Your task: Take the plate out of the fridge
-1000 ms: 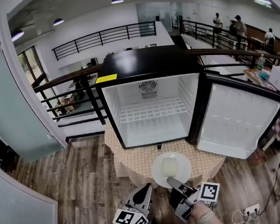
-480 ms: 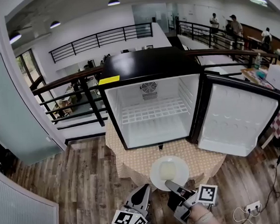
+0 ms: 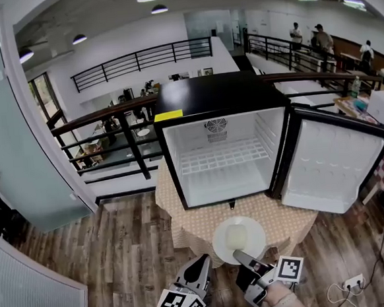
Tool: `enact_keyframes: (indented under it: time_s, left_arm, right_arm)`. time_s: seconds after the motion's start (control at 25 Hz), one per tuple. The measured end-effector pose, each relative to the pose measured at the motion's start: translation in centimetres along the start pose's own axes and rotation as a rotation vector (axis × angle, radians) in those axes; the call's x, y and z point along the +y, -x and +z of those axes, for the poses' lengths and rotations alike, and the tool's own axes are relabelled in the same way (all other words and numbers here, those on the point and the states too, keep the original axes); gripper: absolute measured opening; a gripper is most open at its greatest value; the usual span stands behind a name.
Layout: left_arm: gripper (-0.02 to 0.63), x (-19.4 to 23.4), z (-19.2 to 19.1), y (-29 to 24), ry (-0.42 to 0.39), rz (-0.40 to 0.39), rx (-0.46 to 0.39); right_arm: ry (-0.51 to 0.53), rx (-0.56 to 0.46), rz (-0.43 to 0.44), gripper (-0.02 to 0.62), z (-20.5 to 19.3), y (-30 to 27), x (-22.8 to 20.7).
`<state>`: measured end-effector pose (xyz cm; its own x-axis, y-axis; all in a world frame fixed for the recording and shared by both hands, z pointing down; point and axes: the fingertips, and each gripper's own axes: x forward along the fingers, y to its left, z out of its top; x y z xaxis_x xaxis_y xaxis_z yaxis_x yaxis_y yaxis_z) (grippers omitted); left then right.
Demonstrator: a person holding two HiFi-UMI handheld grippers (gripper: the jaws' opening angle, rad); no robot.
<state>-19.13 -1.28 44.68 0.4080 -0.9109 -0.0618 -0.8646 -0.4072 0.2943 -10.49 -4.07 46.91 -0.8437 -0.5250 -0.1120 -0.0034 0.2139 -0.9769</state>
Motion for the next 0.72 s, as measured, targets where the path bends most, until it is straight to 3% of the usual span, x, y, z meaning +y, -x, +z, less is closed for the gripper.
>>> enact_keyframes:
  time_s: [0.72]
  left_arm:
    - [0.008,-1.6,-0.9,3.0,0.010,-0.138,0.022]
  right_arm:
    - [0.019,-0.128,-0.014,0.072,-3.4,1.8,0.9]
